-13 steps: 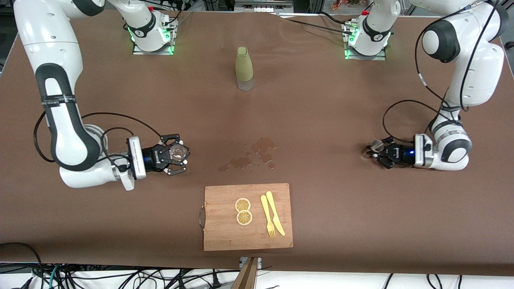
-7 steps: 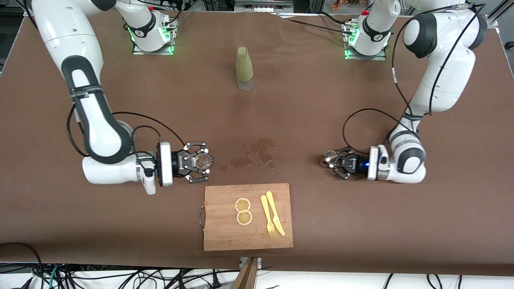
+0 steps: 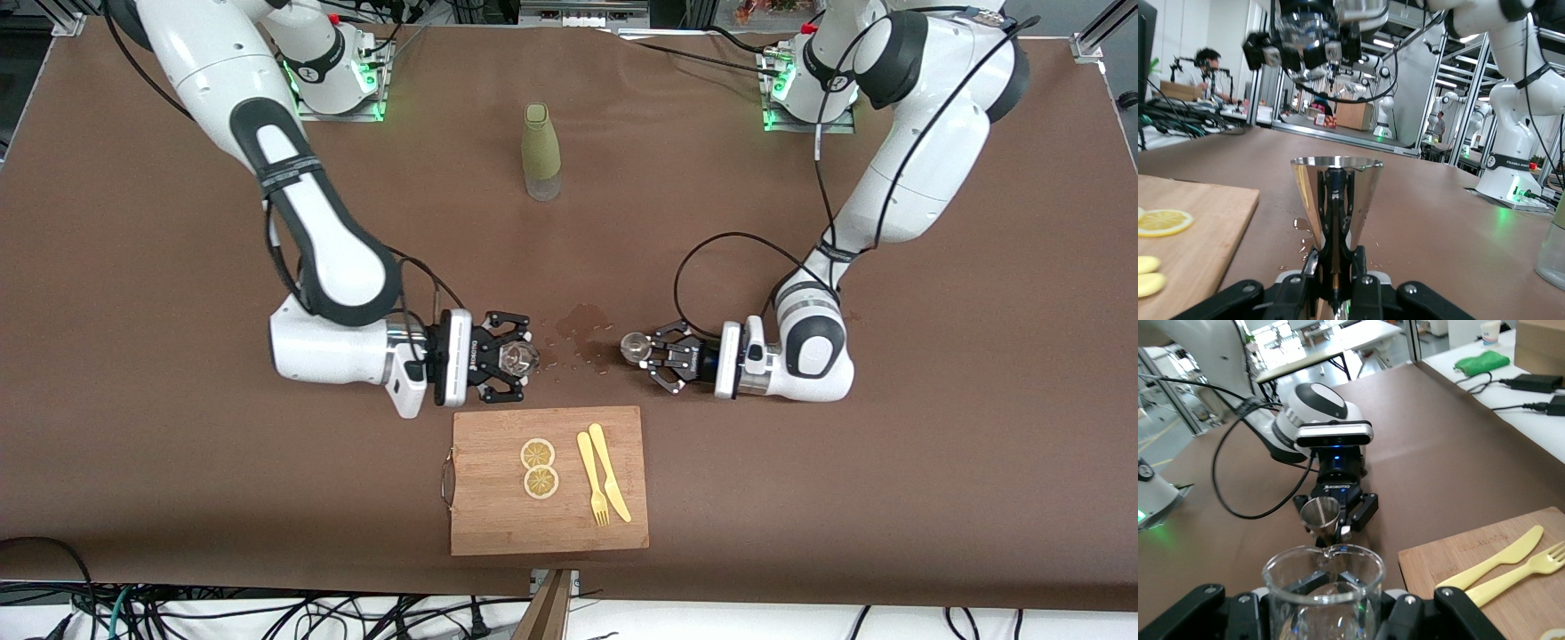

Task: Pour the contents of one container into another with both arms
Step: 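Lift the glass with the right gripper while the left gripper brings the jigger, then tilt the glass with the right gripper, pouring into the held jigger, then lower the righted glass with the right gripper while the left gripper lowers the jigger, then set the glass down and open the right gripper while the left releases the jigger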

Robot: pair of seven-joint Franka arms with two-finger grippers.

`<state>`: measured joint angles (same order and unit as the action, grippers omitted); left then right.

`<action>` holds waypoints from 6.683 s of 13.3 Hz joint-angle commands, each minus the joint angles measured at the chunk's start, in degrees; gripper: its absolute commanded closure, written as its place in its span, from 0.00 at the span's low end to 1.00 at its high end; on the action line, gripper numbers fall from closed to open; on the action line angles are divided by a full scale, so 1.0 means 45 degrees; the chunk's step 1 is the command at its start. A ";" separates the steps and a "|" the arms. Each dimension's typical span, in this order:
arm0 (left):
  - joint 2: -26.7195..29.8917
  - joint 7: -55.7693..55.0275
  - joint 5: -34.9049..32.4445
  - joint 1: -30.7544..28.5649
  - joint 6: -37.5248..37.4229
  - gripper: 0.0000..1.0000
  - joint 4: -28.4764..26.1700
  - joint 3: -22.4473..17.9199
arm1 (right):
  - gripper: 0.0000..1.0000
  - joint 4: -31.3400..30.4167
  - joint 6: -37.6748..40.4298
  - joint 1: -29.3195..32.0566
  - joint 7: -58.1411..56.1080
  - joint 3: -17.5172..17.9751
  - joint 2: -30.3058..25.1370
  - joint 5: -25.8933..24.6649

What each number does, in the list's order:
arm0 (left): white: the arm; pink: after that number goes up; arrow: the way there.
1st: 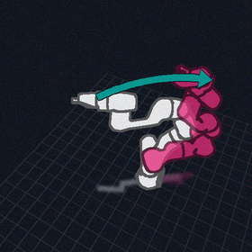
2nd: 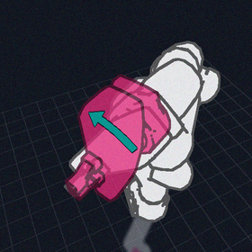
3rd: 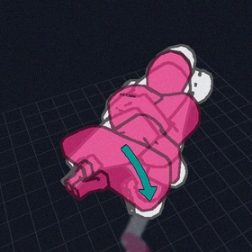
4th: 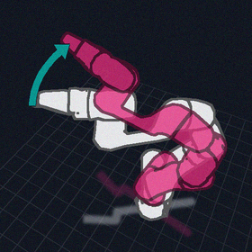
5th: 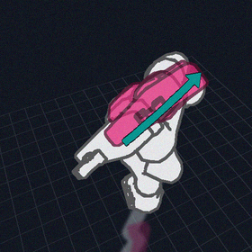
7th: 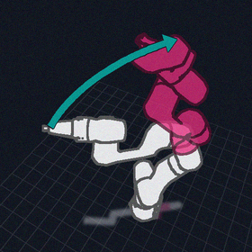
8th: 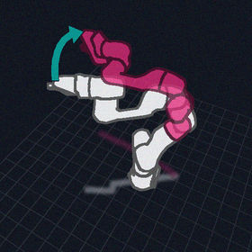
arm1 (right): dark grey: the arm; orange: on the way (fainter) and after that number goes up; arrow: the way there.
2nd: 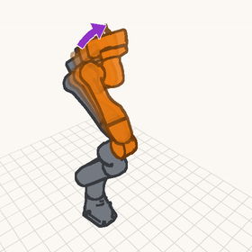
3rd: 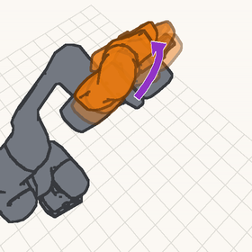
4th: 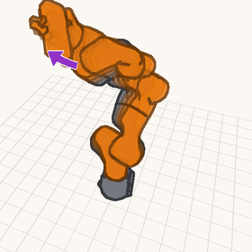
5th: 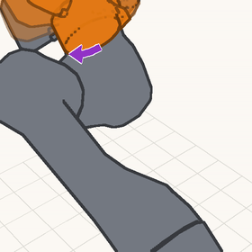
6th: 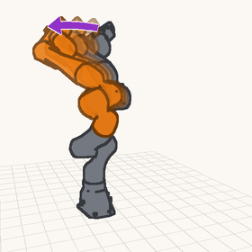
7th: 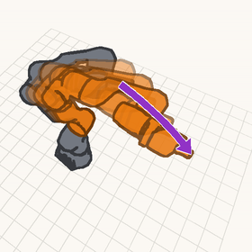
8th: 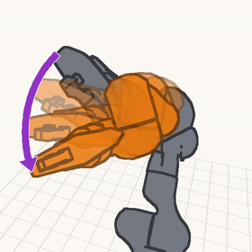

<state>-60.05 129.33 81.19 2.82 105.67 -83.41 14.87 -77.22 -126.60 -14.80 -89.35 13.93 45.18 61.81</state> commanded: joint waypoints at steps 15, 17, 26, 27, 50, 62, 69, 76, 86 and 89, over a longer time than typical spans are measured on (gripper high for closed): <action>-0.0347 -0.0692 0.1430 0.2087 0.1576 1.00 0.1172 -0.0101 | 1.00 -0.0047 -0.1182 -0.1477 0.3565 -0.0049 -0.0451 -0.6448; -0.0425 -0.0771 0.1430 0.2166 0.1615 1.00 0.1251 -0.0101 | 1.00 -0.0124 -0.1163 -0.1653 0.3781 -0.0088 -0.0451 -0.6666; -0.0426 -0.0771 0.1644 0.2361 0.1771 1.00 0.1251 -0.0101 | 1.00 -0.0534 -0.1046 -0.1770 0.3840 -0.0108 -0.0820 -0.8482; -0.0445 -0.0771 0.1684 0.2381 0.1771 1.00 0.1251 -0.0101 | 1.00 -0.0593 -0.1007 -0.1771 0.3821 -0.0108 -0.0880 -0.8657; -0.0367 0.0203 0.1723 0.1856 0.1537 1.00 0.1135 -0.0277 | 1.00 -0.0613 0.1337 -0.0308 0.2848 -0.0049 -0.1290 -0.4154; -0.0172 0.1686 -0.0696 -0.1191 -0.7578 1.00 0.0998 -0.5408 | 1.00 -0.1785 0.8205 0.6054 -0.4198 -0.0167 -0.0690 -0.2780; -0.0250 0.4244 -0.3838 -0.4080 -0.9165 1.00 0.0978 -0.5668 | 1.00 -0.1844 0.9482 0.9281 -0.9455 -0.0244 0.2164 -0.2798; -0.0679 0.6649 -0.4956 -0.4670 -0.9440 1.00 0.0451 -0.5765 | 1.00 -0.1824 0.9443 0.9616 -1.1861 -0.0967 0.3512 -0.2800; -0.0719 0.5211 -0.5406 -0.4748 -0.9303 0.00 0.0626 -0.6195 | 0.00 -0.1727 0.9774 0.9850 -1.1921 -0.1688 0.3417 -0.3365; -0.0349 0.2345 -0.5425 -0.4767 -0.8605 0.00 0.1210 -0.6565 | 0.00 -0.1707 1.0009 0.9812 -1.1514 -0.2236 0.2775 -0.3696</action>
<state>-63.91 146.89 58.55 -18.57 64.80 -79.63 -13.97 -84.79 -82.74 29.13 -142.61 4.72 60.42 47.13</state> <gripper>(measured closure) 0.203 0.000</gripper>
